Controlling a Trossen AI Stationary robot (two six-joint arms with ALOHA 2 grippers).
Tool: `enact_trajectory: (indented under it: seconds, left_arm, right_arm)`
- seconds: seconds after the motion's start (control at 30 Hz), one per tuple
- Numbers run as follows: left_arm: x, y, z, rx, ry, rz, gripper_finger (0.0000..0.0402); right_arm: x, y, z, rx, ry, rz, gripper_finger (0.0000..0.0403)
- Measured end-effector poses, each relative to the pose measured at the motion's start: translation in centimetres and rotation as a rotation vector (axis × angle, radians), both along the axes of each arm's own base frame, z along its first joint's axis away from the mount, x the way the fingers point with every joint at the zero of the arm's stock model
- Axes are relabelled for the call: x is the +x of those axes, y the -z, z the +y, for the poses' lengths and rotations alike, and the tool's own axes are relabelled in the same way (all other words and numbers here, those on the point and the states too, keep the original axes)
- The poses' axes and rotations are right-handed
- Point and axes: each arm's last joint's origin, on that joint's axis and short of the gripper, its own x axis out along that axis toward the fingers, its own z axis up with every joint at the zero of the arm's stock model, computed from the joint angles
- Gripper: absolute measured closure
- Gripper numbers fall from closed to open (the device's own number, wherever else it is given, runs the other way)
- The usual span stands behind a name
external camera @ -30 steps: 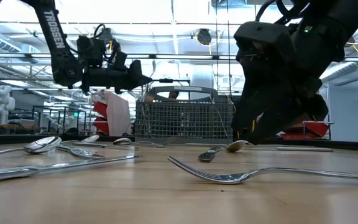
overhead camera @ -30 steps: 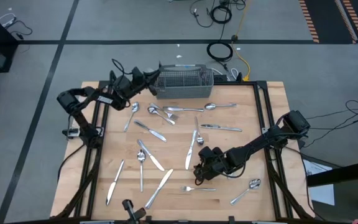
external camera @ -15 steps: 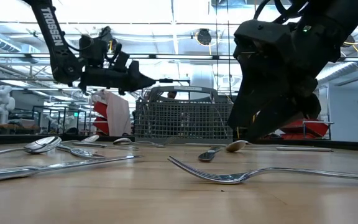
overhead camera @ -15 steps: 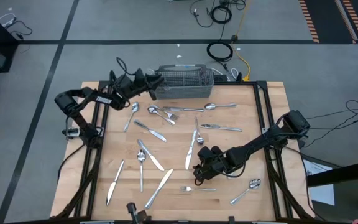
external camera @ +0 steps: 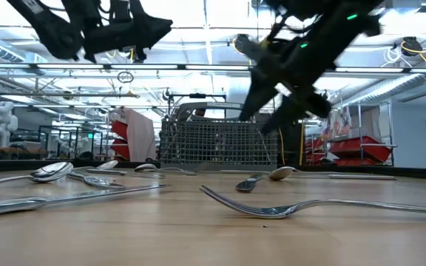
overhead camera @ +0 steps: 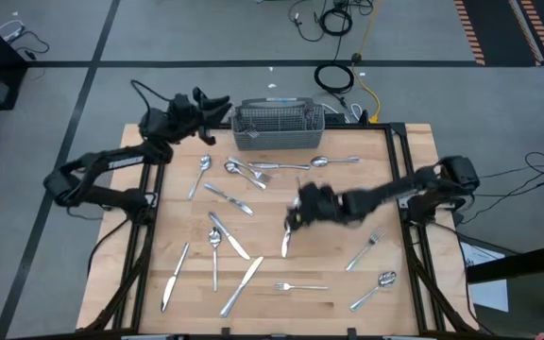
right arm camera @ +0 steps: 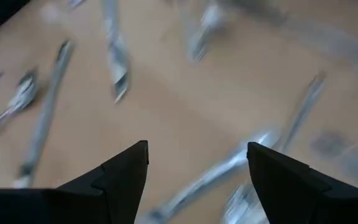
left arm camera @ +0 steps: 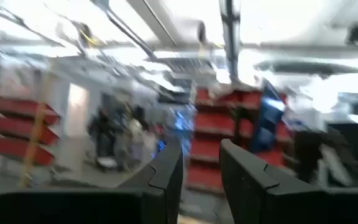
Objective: Sort silverware
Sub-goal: Put the silver table knife into the silverware organizer
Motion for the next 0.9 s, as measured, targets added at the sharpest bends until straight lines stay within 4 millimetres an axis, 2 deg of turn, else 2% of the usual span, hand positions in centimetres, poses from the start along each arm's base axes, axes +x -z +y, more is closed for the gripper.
enact_trajectory:
  seconds: [0.13,0.23,0.33,0.4,0.53,0.67,0.9]
  left_arm:
    - [-0.3,0.1,-1.1,-0.019,0.037,0.149,0.029]
    - [-0.6,0.6,-1.6,-0.043,0.036,0.238,0.029]
    - [-1.0,0.6,-1.8,-0.067,0.039,0.272,0.029]
    - [-1.1,0.6,-2.0,-0.062,0.037,0.288,0.029]
    - [-1.2,0.6,-2.1,-0.052,0.034,0.3,0.029]
    - [-1.2,0.8,-2.1,-0.067,0.036,0.315,0.029]
    - [-1.2,1.5,-2.0,-0.107,0.028,0.377,0.029]
  right_arm:
    - [0.6,-2.1,-6.1,-0.156,-0.09,0.078,0.0142]
    - [1.1,-3.7,-10.8,-0.194,-0.174,0.102,0.0142]
    - [1.1,-4.2,-14.9,-0.199,-0.235,0.178,0.0142]
    - [1.1,-3.8,-16.8,-0.19,-0.32,0.28,0.0142]
    - [1.1,-2.7,-19.7,-0.152,-0.491,0.486,0.0142]
    - [1.4,-1.3,-21.6,-0.105,-0.606,0.625,0.0142]
    - [3.4,0.2,-22.5,-0.16,-0.794,0.695,0.0142]
